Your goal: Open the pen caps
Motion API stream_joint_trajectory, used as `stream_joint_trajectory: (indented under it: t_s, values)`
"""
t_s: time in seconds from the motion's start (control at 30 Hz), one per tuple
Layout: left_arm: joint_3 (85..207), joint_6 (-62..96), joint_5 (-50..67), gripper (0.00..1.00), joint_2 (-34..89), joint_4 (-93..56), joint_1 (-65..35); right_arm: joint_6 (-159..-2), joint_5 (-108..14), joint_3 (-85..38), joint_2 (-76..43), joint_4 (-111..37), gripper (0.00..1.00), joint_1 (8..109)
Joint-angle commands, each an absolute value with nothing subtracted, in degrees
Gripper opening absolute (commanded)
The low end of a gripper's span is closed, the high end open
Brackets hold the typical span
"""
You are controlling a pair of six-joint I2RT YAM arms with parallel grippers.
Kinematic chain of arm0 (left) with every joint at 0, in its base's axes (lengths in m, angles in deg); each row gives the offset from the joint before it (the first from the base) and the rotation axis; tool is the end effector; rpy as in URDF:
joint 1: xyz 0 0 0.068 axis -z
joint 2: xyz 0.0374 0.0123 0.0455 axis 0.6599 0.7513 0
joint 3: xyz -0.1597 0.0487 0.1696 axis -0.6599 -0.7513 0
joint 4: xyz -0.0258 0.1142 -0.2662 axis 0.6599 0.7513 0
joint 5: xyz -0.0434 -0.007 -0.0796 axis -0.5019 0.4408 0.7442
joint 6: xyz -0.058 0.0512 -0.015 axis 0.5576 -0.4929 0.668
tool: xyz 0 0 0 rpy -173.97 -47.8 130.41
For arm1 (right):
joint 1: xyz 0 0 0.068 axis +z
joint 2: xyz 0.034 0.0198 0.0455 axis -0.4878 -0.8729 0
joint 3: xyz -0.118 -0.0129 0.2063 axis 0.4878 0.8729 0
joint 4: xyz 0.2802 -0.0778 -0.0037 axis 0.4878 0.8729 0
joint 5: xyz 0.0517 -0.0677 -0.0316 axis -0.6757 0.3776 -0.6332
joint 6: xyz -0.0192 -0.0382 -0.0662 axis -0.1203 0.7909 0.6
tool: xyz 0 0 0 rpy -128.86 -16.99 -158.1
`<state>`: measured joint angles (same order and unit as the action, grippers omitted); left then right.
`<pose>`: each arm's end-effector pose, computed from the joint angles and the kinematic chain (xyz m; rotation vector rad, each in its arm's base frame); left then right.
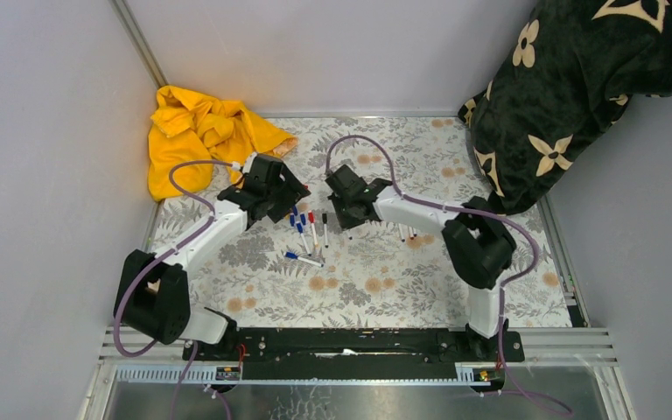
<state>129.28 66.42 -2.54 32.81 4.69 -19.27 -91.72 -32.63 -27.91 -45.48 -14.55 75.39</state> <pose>0.3321 -0.1309 0.1720 -0.8435 2.3233 -0.6125 0.3178 0.3201 0.1245 -0.5705 2.4637 0.3173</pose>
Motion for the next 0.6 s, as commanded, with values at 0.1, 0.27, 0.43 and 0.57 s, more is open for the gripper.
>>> stream_joint_trajectory:
  t_s: [0.1,0.27,0.43,0.57]
  values:
    - [129.26,69.94,5.74,0.77,36.83,-9.27,-15.62,-96.41,-44.41,-23.76,-36.04,-19.50,0.00,71.34]
    - [130.38,71.13,7.08,0.77,39.13,-12.23,-14.05,-97.77,-48.87,-23.09,-34.67,-20.59,0.00,70.52]
    - [131.87,71.56,7.06,0.75,41.27,-12.89,-12.94,-98.59,-51.86,-22.65,-33.70,-21.48,0.00,69.83]
    - [132.03,72.07,7.20,0.73,42.55,-13.69,-12.78,-98.80,-53.41,-22.70,-33.21,-21.64,0.00,69.56]
